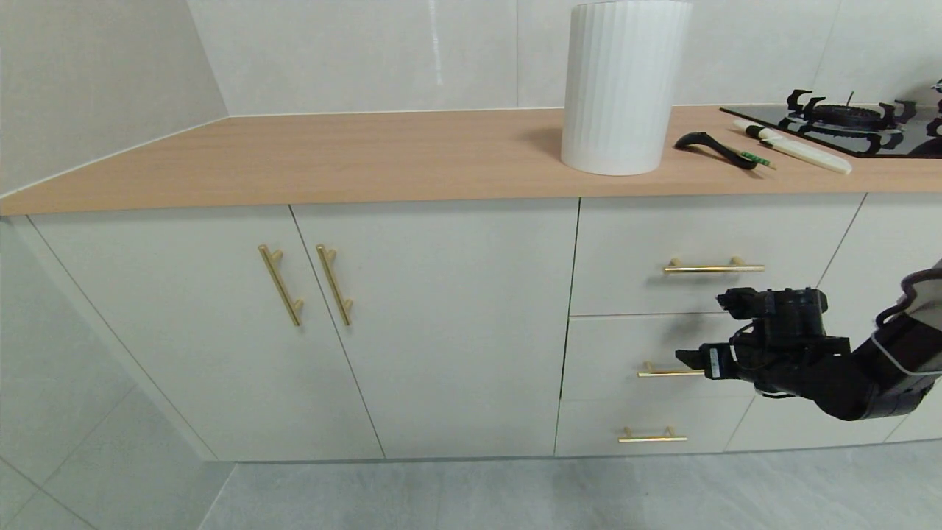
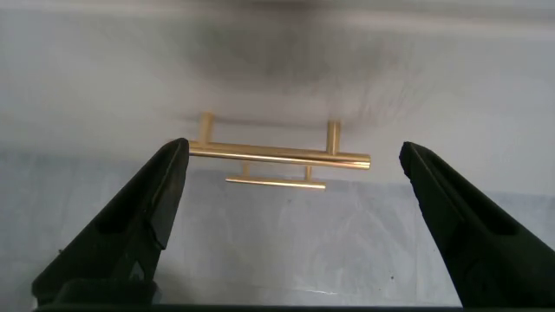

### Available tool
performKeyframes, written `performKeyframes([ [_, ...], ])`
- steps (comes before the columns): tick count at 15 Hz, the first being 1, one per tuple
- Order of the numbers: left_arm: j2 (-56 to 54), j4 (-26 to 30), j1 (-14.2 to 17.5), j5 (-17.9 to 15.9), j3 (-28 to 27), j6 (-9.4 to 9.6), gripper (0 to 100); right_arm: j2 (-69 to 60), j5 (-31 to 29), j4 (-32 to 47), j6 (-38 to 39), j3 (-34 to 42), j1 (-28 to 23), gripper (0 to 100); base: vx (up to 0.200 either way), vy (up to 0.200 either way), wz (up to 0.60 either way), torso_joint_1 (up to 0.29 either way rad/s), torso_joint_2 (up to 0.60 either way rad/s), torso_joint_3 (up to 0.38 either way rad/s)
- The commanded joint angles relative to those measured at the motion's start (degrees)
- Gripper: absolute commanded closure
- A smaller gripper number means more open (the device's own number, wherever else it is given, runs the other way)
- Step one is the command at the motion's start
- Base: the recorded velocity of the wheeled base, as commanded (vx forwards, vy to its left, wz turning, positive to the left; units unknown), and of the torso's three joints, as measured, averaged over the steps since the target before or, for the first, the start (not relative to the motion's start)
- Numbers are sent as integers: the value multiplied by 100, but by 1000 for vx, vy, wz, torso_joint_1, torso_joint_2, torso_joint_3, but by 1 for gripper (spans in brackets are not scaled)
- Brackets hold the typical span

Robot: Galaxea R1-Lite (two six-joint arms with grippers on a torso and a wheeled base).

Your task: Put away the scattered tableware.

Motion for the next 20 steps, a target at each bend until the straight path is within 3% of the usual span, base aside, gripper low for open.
performKeyframes([
  [1,9,-2,1,4,0,-4,0,443,-166,-229,-16,-50,-3,0,0,0,0,0,0,0],
  [4,9,-2,1,4,0,-4,0,724,-280,-888,-34,-103,6,0,0,0,0,0,0,0],
  [20,18,-2,1,-5,0,-4,0,1366,-614,-1196,-192,-445,164,0,0,0,0,0,0,0],
])
